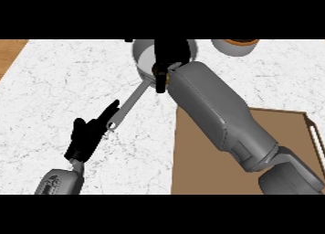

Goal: Pick the sweet potato from the tray and place it in the pot

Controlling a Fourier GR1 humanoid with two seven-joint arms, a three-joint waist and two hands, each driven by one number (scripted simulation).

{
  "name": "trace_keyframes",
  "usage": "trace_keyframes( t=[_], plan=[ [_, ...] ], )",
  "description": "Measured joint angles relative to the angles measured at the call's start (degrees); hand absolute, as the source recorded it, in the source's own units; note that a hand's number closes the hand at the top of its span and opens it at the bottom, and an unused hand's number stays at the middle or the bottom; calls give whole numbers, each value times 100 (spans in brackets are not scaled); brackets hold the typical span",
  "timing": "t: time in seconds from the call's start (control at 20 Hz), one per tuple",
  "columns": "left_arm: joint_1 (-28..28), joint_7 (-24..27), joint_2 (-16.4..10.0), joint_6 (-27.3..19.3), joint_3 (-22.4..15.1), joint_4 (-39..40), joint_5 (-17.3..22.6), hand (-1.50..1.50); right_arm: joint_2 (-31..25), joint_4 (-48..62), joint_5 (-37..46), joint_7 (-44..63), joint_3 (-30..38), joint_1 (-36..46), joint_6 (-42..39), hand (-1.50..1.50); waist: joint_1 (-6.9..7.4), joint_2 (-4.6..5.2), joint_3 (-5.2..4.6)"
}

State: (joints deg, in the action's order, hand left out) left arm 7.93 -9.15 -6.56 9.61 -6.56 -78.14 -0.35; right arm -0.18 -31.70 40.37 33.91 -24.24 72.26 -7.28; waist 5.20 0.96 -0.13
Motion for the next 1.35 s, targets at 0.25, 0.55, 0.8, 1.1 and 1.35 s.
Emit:
trace_keyframes(
  t=[0.25,0.55,0.8,1.1,1.35],
  plan=[
    [125,-29,41,27,-30,60,-18,0,1,426,-620,355,-201,63,-411,-150,93,23,0],
    [166,-9,56,45,-52,105,-47,0,14,98,-1293,-127,84,-6,827,-150,167,62,10],
    [170,13,65,35,-46,103,-54,0,16,-318,-1913,-553,610,-41,2266,-150,169,59,17],
    [87,1,49,-14,21,100,-47,0,17,-451,-2385,-1047,1128,-107,3902,-150,-11,20,16],
    [-99,68,-5,-24,135,14,6,0,-33,-473,-2768,-1870,1694,-224,4398,-150,-221,-24,20]
  ],
)
